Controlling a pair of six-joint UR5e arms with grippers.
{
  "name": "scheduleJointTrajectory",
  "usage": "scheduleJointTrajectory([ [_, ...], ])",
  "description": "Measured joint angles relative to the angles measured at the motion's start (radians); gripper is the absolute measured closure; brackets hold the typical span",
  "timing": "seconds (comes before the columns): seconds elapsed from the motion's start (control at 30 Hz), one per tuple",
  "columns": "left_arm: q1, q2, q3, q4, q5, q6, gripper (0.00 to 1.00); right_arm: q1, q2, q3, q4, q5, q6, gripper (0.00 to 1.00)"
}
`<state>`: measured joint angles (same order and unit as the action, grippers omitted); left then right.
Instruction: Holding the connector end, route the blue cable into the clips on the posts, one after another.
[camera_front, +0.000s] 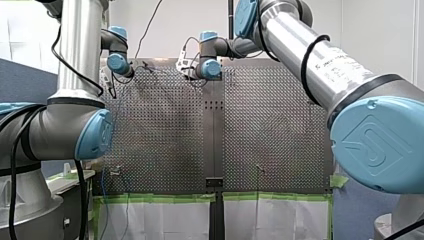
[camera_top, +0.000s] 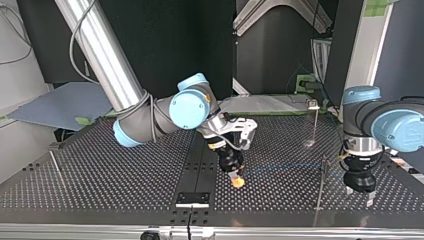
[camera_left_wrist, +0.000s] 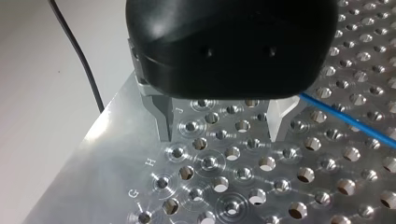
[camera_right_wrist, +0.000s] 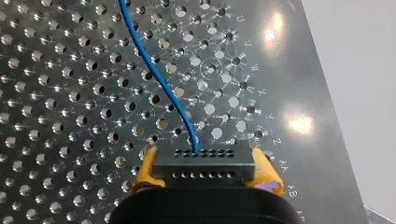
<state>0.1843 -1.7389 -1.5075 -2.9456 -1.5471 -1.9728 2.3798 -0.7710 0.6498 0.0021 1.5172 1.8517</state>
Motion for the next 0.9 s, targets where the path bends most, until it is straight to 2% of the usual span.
scheduleJointTrajectory([
  [0.27,-0.001,0.000,0.000,-0.056,-0.018,-0.015,0.00,0.002,-0.001,0.000,0.003,0.000,0.000,1.00],
  [0.57,-0.014,0.007,-0.007,-0.152,-0.020,-0.065,0.00,0.004,-0.006,0.000,0.020,0.000,-0.005,1.00],
  [0.7,-0.013,0.034,-0.038,-0.194,-0.011,-0.087,0.00,0.005,-0.009,0.000,0.028,0.000,-0.007,1.00],
  [0.9,-0.016,0.090,-0.095,-0.180,0.028,-0.121,0.00,0.006,-0.012,0.000,0.030,0.000,-0.008,1.00],
])
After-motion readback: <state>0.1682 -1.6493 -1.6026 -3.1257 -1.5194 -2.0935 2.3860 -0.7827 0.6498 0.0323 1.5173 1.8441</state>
